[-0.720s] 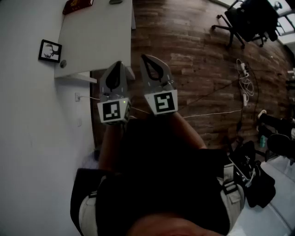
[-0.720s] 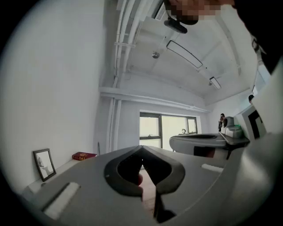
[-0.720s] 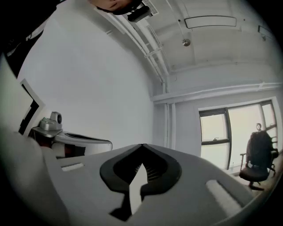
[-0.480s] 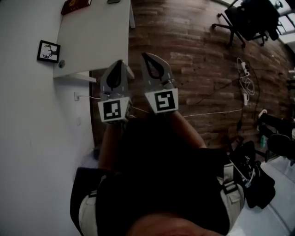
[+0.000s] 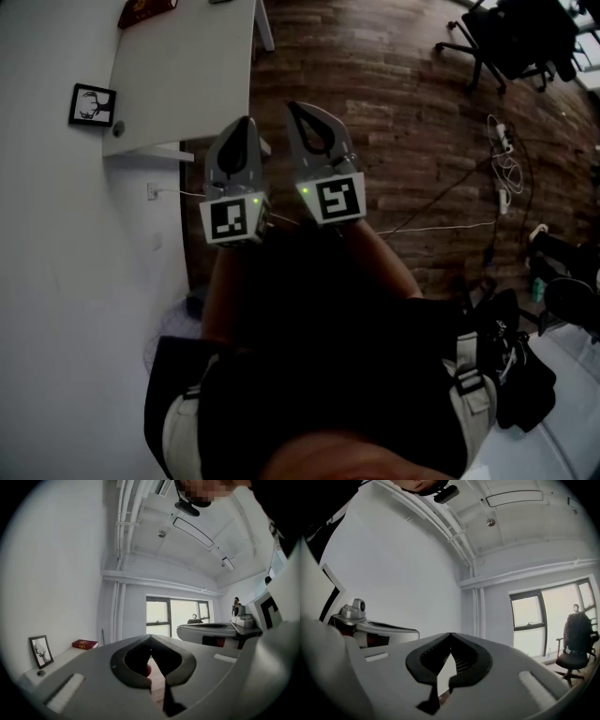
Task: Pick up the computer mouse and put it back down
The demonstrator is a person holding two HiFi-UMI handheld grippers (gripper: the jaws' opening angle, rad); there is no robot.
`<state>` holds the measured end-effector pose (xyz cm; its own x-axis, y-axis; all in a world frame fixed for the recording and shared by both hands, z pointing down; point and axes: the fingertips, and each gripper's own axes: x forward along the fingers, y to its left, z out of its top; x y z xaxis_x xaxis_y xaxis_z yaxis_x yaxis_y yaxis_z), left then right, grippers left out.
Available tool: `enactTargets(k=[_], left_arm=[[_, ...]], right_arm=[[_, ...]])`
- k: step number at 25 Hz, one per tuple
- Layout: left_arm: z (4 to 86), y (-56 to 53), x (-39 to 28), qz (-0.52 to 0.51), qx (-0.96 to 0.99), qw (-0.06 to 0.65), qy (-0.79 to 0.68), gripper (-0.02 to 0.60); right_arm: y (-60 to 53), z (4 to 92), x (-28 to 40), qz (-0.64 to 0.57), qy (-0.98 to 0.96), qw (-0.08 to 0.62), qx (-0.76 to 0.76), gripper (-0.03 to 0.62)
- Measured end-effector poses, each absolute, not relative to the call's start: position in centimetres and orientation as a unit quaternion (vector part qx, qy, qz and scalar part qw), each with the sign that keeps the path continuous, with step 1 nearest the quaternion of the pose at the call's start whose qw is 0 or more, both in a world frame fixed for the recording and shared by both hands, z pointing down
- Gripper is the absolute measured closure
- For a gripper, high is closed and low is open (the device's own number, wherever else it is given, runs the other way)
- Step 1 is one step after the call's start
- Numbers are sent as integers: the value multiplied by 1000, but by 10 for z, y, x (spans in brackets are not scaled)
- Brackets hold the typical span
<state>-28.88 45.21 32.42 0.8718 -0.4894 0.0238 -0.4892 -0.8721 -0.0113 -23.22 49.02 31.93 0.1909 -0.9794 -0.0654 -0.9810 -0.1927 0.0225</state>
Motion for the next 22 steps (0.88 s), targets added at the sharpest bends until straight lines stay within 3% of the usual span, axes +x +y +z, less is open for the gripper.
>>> enactTargets(k=[12,22], left_arm=[[332,423,-245,-19,-965,1,263,581],[347,325,-169,-13,-968,-15,251,581]], right_arm=[[462,332,-189,25,650,-3,-759,580],[366,339,-119,22,647,-33,-762,580]])
